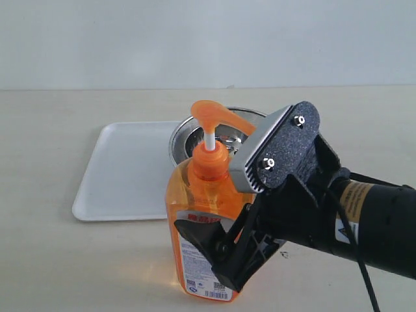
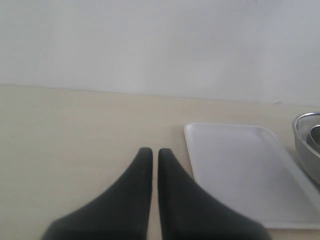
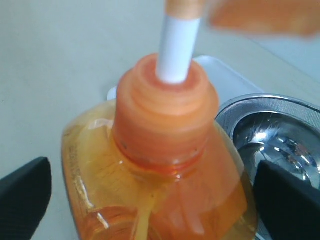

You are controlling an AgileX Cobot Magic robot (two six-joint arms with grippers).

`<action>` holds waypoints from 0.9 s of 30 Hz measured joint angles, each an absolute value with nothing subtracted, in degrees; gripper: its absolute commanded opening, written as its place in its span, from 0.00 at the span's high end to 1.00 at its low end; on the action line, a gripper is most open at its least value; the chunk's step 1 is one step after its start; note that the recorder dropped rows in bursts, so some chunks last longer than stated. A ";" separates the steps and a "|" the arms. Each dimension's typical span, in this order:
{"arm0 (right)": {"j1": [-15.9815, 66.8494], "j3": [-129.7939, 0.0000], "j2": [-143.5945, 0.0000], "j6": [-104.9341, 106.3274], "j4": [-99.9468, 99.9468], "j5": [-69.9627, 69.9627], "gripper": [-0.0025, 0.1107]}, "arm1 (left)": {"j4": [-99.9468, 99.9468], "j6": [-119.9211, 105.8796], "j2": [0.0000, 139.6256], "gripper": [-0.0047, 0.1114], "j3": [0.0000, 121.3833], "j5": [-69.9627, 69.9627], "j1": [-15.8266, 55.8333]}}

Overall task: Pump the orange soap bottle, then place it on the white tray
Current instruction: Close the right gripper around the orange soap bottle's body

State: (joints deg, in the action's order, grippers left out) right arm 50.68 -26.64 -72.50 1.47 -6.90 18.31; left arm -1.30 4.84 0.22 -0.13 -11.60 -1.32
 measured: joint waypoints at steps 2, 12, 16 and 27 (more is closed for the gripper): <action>50.68 -26.64 -72.50 1.99 -6.63 18.46 0.06 | -1.30 4.84 0.22 0.92 -0.13 -11.60 -1.32; 50.68 -26.64 -72.50 2.94 -5.16 17.89 0.06 | -1.30 4.84 0.22 0.92 -0.13 -11.60 -1.32; 50.68 -26.64 -72.50 2.94 -3.86 16.27 0.06 | -1.30 4.84 0.22 0.92 -0.13 -11.60 -1.32; 50.68 -26.64 -72.50 2.82 -0.88 15.78 0.43 | -1.30 4.84 0.22 0.92 -0.13 -11.60 -1.32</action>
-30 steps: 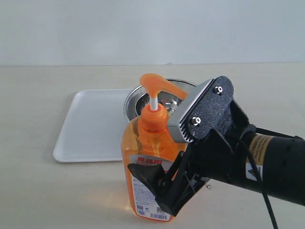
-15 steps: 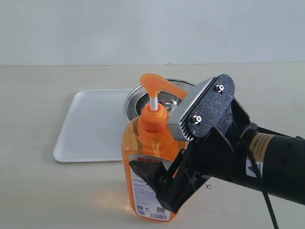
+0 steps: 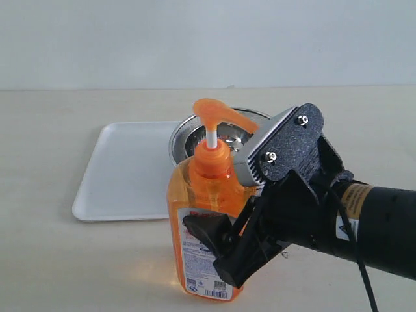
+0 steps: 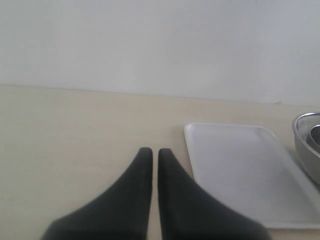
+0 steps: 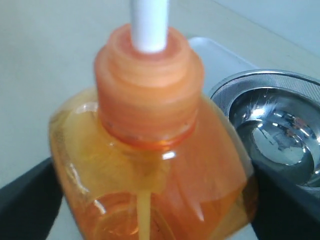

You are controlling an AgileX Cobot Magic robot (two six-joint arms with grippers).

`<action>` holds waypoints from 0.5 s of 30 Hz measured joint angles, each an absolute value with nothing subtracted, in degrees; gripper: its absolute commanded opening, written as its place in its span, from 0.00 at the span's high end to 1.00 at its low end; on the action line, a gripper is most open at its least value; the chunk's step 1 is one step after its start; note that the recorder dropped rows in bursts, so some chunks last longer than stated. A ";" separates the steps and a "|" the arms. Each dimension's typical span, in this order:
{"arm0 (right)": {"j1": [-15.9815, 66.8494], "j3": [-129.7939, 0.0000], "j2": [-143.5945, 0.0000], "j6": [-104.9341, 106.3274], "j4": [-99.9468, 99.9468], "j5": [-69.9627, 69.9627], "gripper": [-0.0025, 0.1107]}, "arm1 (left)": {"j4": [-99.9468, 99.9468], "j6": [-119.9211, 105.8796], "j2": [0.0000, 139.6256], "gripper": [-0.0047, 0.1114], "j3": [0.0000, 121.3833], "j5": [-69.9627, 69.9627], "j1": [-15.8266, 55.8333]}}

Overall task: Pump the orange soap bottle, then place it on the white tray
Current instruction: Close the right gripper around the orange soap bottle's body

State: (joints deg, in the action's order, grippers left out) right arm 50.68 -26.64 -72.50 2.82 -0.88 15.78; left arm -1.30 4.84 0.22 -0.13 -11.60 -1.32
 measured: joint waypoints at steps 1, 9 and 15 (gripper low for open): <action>50.68 -26.64 -72.50 2.82 -0.88 15.78 0.51 | -1.30 4.84 0.22 0.92 -0.13 -11.60 -1.32; 50.68 -26.64 -72.50 2.82 -0.74 15.78 0.64 | -1.30 4.84 0.22 0.92 -0.13 -11.60 -1.32; 50.68 -26.64 -72.50 2.92 -0.74 15.88 0.92 | -1.30 4.84 0.22 0.92 -0.13 -11.60 -1.32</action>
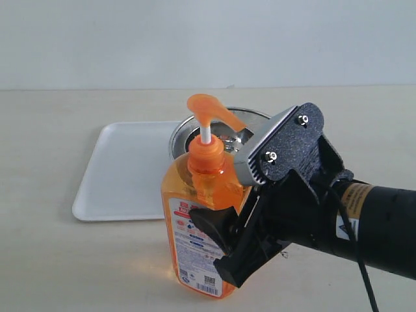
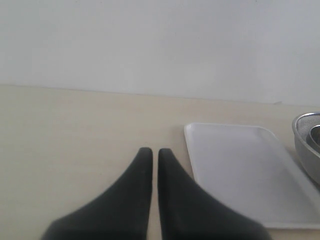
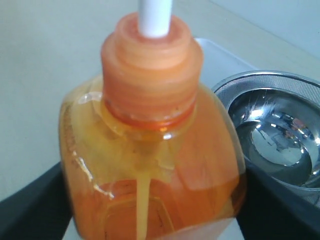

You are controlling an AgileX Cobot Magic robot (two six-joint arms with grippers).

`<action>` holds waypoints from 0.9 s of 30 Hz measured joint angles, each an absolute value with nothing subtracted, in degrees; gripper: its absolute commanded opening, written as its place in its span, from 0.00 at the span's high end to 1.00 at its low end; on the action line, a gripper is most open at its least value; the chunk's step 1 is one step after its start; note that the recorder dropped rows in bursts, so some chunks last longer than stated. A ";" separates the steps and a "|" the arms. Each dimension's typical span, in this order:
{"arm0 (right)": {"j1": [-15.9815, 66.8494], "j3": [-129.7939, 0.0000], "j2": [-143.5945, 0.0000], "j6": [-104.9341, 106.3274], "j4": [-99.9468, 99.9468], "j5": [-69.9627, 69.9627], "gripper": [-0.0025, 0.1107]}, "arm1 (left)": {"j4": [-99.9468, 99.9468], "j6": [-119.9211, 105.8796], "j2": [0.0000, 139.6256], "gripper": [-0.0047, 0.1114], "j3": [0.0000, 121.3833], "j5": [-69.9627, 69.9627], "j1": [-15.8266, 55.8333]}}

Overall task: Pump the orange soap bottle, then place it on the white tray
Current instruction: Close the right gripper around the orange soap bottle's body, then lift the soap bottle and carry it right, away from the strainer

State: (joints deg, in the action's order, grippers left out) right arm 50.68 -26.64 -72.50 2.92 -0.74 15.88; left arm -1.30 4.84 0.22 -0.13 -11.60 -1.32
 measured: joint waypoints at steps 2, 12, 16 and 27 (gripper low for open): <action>50.68 -26.64 -72.50 2.92 -0.74 15.88 0.98 | -1.30 4.84 0.22 0.92 -0.13 -11.60 -1.32; 50.68 -26.88 -72.50 3.19 -0.74 14.90 0.98 | -1.30 4.84 0.22 0.92 -0.13 -11.60 -1.32; 50.68 -27.28 -72.50 3.44 0.30 13.31 0.98 | -1.30 4.84 0.22 0.92 -0.13 -11.60 -1.32; 50.68 -27.69 -69.79 3.80 1.38 7.69 0.98 | -1.30 4.84 0.22 0.92 -0.13 -11.60 -1.32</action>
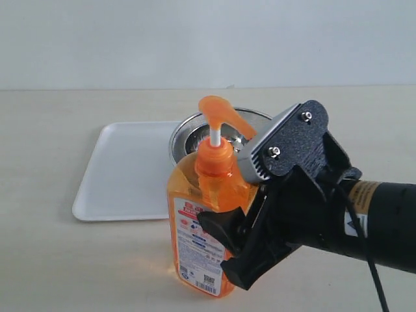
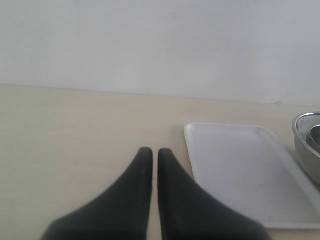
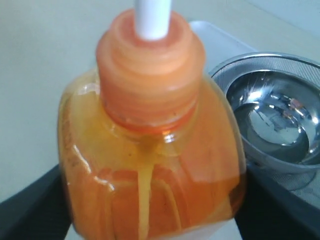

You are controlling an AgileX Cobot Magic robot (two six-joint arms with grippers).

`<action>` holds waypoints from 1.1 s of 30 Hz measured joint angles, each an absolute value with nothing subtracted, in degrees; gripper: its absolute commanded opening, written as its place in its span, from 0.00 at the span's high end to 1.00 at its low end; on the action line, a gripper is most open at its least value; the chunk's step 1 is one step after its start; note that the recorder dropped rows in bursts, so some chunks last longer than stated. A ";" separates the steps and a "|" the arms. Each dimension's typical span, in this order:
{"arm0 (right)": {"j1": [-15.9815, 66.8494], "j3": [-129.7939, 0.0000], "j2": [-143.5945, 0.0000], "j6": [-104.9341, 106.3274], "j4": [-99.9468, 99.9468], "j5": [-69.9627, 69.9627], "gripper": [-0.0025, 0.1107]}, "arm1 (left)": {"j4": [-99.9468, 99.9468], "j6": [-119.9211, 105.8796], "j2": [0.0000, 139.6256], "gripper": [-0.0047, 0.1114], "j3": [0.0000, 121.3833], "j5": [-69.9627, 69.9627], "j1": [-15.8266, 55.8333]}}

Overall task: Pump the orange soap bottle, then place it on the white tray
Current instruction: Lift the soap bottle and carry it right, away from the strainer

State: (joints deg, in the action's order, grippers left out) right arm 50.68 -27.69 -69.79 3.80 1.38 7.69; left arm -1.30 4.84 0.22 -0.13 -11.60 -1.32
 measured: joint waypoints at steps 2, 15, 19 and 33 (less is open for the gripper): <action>50.68 -27.69 -68.18 3.80 1.59 5.17 0.98 | -1.30 4.84 0.22 0.92 -0.13 -11.60 -1.32; 44.52 -27.22 -63.10 3.80 1.75 -3.88 0.98 | -1.30 4.84 0.22 0.92 -0.13 -11.60 -1.32; 42.24 -27.22 -62.57 3.80 1.05 -3.88 0.98 | -1.30 4.84 0.22 0.92 -0.13 -11.60 -1.32; 41.84 -26.93 -58.67 2.65 -0.31 -8.95 0.98 | -1.30 4.84 0.22 0.92 -0.13 -11.60 -1.32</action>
State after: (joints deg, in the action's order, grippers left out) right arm 41.84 -26.93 -58.67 2.65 -0.31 -8.95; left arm -1.30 4.84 0.22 -0.13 -11.60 -1.32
